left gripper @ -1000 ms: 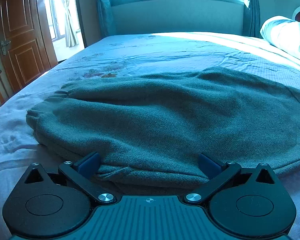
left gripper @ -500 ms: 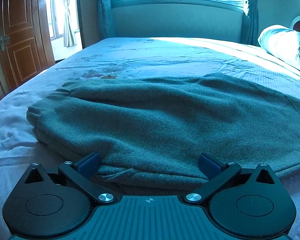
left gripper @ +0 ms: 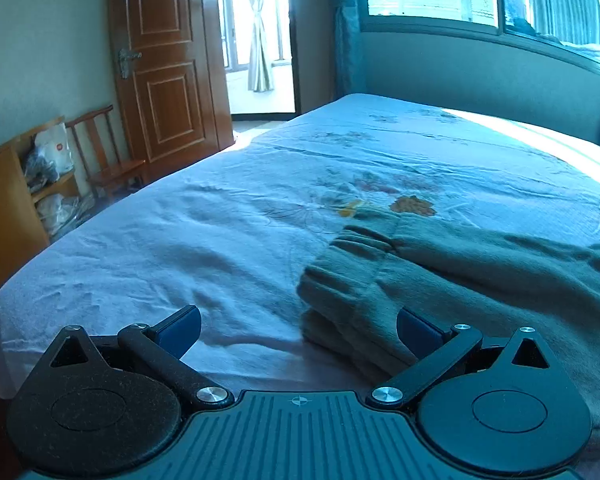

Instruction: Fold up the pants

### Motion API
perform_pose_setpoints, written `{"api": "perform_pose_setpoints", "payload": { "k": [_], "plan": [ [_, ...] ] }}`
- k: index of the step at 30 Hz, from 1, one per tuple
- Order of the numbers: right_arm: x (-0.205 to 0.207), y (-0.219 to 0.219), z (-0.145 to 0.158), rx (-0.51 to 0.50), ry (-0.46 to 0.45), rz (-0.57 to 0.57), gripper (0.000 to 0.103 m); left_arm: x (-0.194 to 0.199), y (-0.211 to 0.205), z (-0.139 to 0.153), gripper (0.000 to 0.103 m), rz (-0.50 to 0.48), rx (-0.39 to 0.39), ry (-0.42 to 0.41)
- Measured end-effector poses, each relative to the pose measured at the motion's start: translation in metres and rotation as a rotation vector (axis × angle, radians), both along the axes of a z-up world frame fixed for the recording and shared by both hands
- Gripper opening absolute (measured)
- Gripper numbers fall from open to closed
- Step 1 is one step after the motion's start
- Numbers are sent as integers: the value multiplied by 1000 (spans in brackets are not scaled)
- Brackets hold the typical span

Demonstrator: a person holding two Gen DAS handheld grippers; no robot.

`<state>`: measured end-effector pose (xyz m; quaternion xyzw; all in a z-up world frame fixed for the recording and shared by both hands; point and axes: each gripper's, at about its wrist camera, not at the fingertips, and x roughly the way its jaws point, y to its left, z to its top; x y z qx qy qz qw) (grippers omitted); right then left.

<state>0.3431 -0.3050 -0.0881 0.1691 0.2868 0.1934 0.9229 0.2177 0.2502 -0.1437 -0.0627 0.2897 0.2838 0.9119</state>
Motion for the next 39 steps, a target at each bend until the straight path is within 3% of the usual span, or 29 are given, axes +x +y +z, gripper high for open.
{"api": "perform_pose_setpoints", "payload": {
  "k": [2,4,7,9,11,15,17,19,23,25,28,30,33,36,38,39],
  "plan": [
    [30,54,-3,-43,17,102,25,5,18,-2,103,4,-72,-8],
    [58,100,-8,-82,37,178,35,12,30,-7,103,-17,-142,-22],
    [89,152,-15,-136,57,259,36,26,36,-17,103,-48,-185,-17],
    [105,176,-22,-176,78,296,36,34,40,-25,92,-62,-205,8],
    [117,191,-29,-202,101,329,35,39,40,-33,74,-89,-247,1],
    [127,211,-50,-239,159,400,35,34,37,-40,64,-113,-296,-81],
    [127,217,-57,-258,173,425,31,32,38,-48,64,-116,-336,-98],
    [120,221,-57,-288,127,433,0,31,36,-51,62,-128,-307,-105],
    [110,223,-47,-323,52,403,0,28,28,-40,48,-113,-227,-146],
    [111,228,-56,-377,60,393,0,35,19,-45,48,-114,-160,-68],
    [112,230,-69,-404,73,381,0,39,21,-47,48,-97,-173,-49],
    [108,228,-59,-405,62,348,0,39,20,-41,49,-96,-165,-46],
    [84,218,-34,-361,-47,317,5,33,21,-30,49,-92,-177,-75],
    [67,225,-41,-320,-2,446,9,32,14,-35,66,-77,-119,-28],
    [67,236,-64,-449,44,461,5,33,15,-41,82,-56,-114,-17],
    [68,232,-69,-419,37,441,2,32,16,-43,85,-46,-114,-21]
  ]
}}
